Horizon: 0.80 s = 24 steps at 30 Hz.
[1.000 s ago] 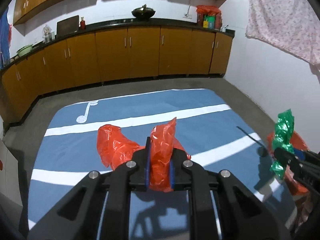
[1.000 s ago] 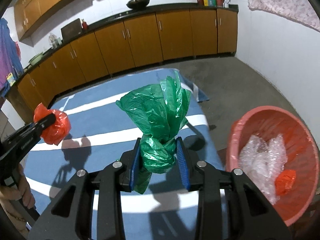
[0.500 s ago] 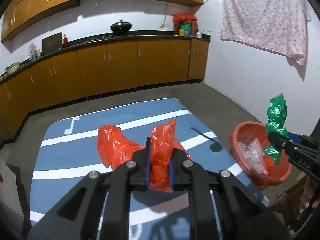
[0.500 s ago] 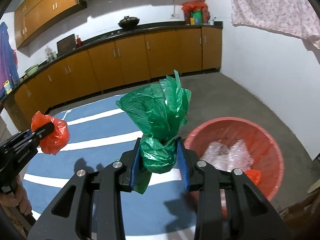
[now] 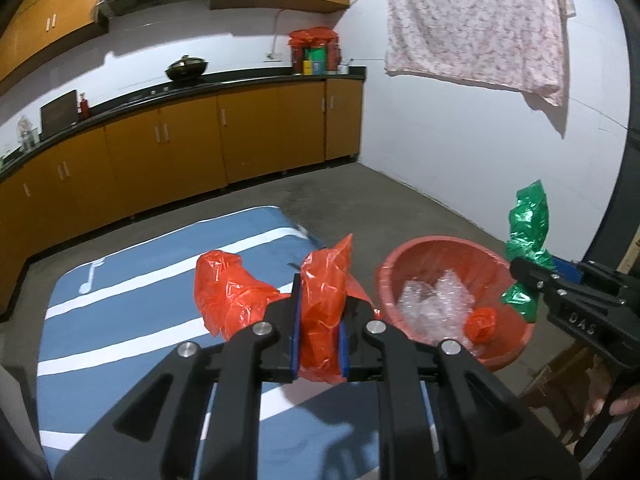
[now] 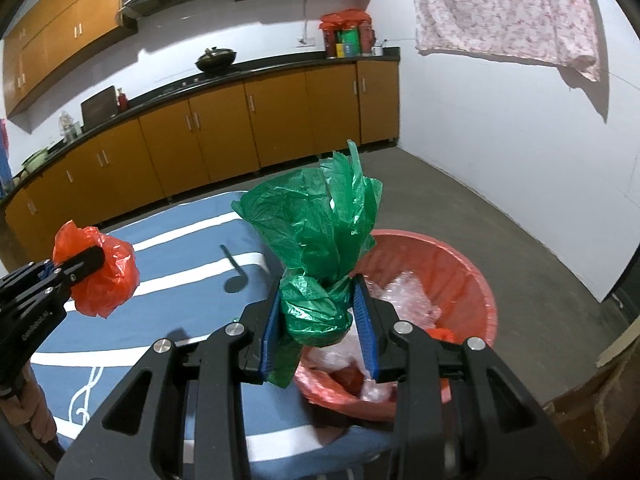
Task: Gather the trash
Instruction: 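Carry both bags over the basket and open both tools to drop them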
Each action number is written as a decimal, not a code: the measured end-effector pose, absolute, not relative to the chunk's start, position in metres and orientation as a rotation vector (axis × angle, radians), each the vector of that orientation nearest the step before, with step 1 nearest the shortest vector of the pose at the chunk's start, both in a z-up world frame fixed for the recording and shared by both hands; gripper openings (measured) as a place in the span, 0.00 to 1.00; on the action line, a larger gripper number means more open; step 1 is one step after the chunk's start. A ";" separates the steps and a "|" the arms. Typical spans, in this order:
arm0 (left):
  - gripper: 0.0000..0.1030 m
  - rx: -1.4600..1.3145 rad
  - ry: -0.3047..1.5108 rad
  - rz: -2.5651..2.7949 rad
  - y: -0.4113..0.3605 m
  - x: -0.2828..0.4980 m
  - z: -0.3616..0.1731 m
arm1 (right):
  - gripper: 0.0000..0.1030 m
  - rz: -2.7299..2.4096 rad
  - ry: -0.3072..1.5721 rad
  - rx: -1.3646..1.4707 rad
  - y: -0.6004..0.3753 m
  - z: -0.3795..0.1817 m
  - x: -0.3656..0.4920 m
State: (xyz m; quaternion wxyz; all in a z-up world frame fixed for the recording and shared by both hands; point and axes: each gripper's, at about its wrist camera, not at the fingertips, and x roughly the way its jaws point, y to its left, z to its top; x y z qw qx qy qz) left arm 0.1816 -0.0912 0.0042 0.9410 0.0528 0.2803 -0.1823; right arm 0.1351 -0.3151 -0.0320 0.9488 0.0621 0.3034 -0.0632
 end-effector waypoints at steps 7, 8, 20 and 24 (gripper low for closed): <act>0.14 0.103 0.589 -0.438 -0.128 0.183 0.002 | 0.33 -0.172 0.637 0.144 -0.342 -0.037 0.130; 0.14 0.101 0.593 -0.448 -0.134 0.183 0.001 | 0.33 -0.176 0.640 0.147 -0.345 -0.038 0.130; 0.14 0.106 0.623 -0.529 -0.182 0.187 -0.013 | 0.33 -0.215 0.664 0.186 -0.375 -0.048 0.132; 0.14 0.102 0.632 -0.555 -0.196 0.193 -0.016 | 0.33 -0.224 0.650 0.204 -0.383 -0.046 0.134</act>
